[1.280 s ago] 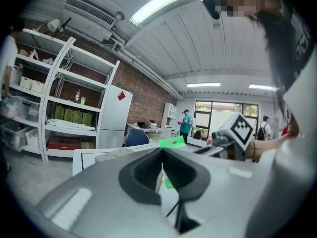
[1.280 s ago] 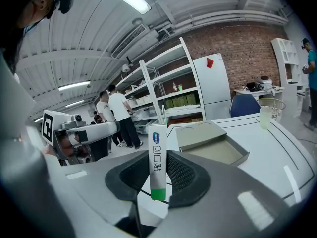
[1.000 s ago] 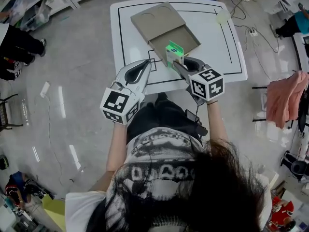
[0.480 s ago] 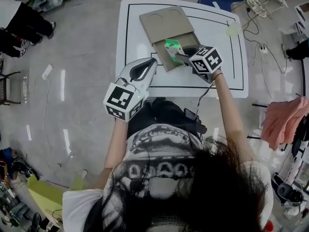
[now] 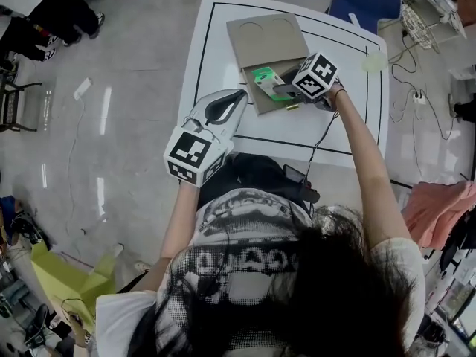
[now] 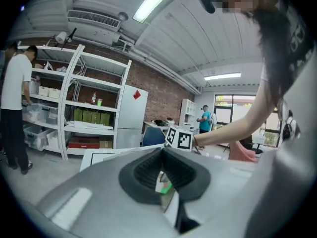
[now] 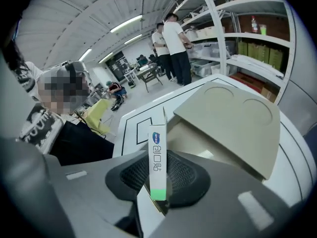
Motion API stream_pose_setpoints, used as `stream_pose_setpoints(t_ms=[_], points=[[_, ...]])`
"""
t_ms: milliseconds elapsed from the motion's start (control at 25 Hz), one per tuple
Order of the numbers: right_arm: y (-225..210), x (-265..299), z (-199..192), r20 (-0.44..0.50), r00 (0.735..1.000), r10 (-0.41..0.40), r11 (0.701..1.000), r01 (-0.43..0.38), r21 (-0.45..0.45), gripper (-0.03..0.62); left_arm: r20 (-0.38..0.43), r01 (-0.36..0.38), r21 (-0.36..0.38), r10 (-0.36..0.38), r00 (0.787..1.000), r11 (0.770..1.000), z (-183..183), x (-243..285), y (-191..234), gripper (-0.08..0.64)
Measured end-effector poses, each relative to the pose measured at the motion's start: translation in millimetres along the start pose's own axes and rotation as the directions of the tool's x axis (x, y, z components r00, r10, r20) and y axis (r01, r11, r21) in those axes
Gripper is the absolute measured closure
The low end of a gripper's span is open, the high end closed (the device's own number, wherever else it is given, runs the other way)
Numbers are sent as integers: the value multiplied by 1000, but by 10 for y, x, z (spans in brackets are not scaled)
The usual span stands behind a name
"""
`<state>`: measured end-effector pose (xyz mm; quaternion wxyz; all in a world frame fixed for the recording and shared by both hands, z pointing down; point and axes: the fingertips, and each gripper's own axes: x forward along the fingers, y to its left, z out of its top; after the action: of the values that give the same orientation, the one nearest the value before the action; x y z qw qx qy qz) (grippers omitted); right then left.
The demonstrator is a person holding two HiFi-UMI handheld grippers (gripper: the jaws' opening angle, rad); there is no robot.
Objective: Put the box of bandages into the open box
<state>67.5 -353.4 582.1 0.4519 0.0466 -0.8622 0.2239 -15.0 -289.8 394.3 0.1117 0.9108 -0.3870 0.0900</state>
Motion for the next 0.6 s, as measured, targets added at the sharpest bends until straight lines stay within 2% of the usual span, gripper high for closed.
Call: stream_pose_setpoints(t_ms=[160,360,440,600], points=[[-38,116,-32,-106,989,104,994,-105,-5,497,-12,-46,-4,46,999,999,-3,13,85,560],[23,173,-100,-224,939,262,965,-258,50,495,-14,-95,-13,95,995,995,17,-10,201,560],[-19,206,-76,-233,933,273,962,-267,57,497,-13,-112,-18,111,994,994,20,-14,250,560],[-155,293,-20,-223,954,201,979,-204,9,471,-15,-131,-28,131,991,991,2,-4,315,560]])
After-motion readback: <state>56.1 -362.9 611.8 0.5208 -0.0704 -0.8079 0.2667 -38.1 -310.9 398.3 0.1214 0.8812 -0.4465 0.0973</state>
